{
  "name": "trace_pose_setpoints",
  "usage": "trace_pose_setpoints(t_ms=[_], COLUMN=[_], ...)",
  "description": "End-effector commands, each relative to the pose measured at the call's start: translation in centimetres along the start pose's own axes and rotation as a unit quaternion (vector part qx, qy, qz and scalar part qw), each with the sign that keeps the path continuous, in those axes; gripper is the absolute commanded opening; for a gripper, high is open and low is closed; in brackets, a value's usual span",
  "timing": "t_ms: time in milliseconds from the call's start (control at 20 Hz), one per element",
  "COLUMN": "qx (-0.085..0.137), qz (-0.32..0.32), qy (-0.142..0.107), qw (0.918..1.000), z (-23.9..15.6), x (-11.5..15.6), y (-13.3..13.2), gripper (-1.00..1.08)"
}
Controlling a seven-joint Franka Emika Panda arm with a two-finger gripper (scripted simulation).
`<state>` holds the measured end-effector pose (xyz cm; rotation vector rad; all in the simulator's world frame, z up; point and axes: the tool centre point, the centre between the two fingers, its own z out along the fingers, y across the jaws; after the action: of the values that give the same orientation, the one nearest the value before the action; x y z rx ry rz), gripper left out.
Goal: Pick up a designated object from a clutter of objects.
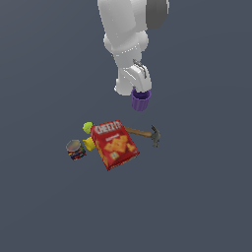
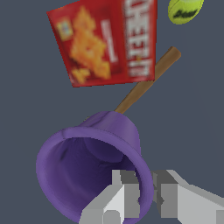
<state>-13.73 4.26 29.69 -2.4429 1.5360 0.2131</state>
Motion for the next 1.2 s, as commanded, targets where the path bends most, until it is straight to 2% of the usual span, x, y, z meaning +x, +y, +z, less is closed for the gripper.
trace_pose_setpoints(t_ms=[0, 600, 1150], qx=[0.000, 0.000, 0.001], qz=[0.000, 0.000, -0.002], qy=[0.000, 0.000, -0.001], qw=[1.0000, 1.0000, 1.0000], z=[-2.4, -12.8, -17.2], x=[0.9, 4.8, 6.6], y=[0.6, 2.7, 3.2], gripper=[-1.00, -1.00, -1.00])
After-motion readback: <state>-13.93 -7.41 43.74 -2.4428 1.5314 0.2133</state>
